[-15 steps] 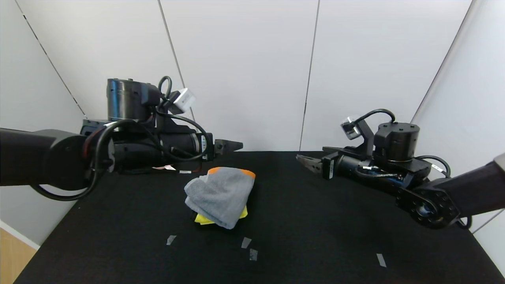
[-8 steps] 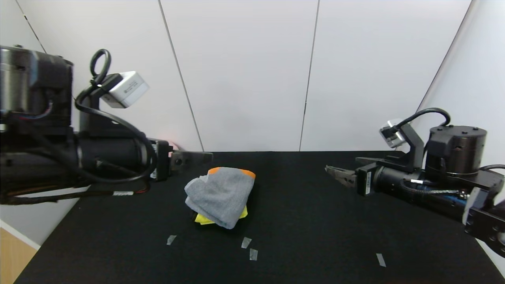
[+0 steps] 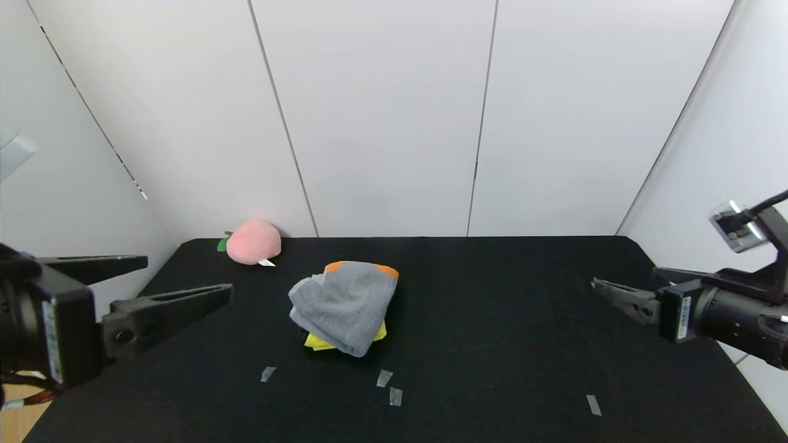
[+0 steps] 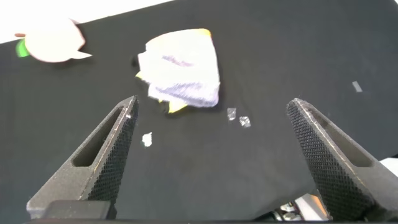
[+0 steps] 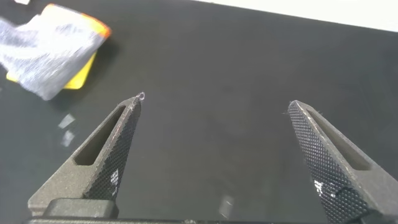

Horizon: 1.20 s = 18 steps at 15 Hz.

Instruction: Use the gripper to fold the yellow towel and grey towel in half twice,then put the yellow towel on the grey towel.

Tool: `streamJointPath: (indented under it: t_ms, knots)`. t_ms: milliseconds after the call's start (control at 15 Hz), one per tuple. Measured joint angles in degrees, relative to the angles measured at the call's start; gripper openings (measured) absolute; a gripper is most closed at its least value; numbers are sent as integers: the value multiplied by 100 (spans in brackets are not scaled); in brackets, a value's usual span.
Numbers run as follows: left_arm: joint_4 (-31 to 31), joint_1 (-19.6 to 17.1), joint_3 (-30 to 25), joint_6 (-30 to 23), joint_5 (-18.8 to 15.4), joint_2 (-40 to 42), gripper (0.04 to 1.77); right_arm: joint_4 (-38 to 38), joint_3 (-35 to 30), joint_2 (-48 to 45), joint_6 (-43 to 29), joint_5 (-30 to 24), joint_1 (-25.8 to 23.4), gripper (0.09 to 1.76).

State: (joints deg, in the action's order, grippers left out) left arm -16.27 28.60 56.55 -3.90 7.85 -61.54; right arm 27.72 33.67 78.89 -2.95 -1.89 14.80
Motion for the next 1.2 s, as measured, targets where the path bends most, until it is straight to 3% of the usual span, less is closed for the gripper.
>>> streamJointPath:
  t_ms: [400, 667, 1000, 1200]
  knots:
    - [-589, -468, -557, 295, 5, 1303, 172, -126, -831, -1293, 9, -27, -1040, 171]
    - [-1384, -886, -766, 480, -129, 2282, 172, -842, -1214, -2354, -9, -21, -1574, 171]
    - [-2399, -1573, -785, 614, -725, 3423, 172, -2086, -1458, -3851, -39, -22, -1857, 171]
    - [-2820, -2370, -761, 764, -1485, 3955, 172, -2911, -1480, -4771, -121, -27, -1901, 171]
